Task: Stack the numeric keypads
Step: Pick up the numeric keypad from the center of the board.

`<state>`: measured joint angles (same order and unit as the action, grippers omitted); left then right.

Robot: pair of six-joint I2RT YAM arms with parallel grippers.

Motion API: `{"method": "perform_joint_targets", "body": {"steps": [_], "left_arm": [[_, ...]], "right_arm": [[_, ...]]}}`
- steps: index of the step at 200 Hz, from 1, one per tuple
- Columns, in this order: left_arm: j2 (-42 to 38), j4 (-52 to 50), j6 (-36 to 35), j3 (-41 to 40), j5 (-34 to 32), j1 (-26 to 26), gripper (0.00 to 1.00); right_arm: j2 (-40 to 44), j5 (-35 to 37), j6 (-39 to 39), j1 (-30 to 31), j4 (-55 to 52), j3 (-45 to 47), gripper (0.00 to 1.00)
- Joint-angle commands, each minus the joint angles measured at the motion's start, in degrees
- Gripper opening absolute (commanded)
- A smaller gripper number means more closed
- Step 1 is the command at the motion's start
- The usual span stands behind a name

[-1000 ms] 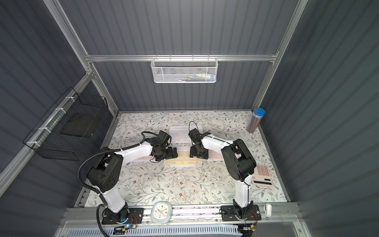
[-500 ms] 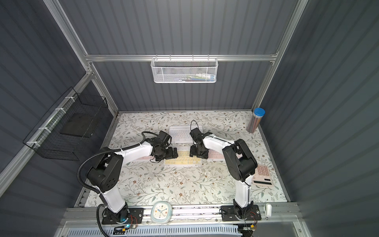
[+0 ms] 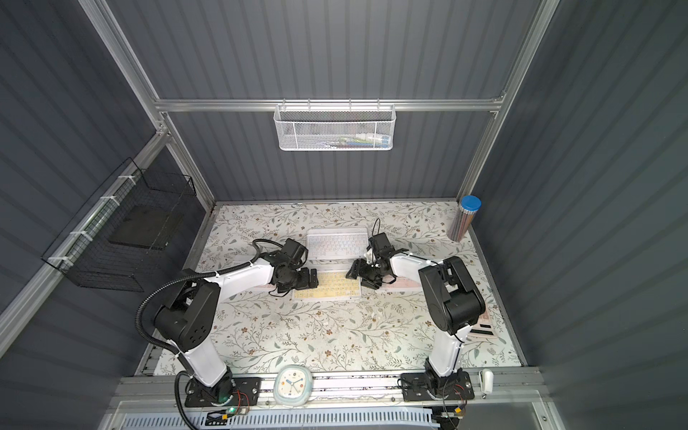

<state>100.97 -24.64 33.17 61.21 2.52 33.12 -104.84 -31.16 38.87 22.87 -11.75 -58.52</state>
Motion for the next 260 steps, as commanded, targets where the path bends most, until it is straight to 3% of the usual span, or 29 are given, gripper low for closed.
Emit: {"method": "perform_joint_targets", "body": {"steps": [1,53,155,260], "left_arm": [[1.5,2.8,0.2,-2.0,9.7,1.7,1.00],[1.3,3.7,0.0,-2.5,10.1,1.7,1.00],[2.9,6.0,0.4,-3.7,10.1,1.7,1.00],[2.9,6.9,0.6,-4.5,9.7,1.6,1.00]], "right_arm": [[-0.9,-14.6,4.4,2.0,9.9,2.1,0.70],[0.7,-18.5,9.9,0.4,18.7,6.0,0.68],[3.1,-18.7,8.1,-0.7,17.6,8.2,0.65],[5.3,-19.2,6.7,-0.7,18.6,10.1,0.54]]}}
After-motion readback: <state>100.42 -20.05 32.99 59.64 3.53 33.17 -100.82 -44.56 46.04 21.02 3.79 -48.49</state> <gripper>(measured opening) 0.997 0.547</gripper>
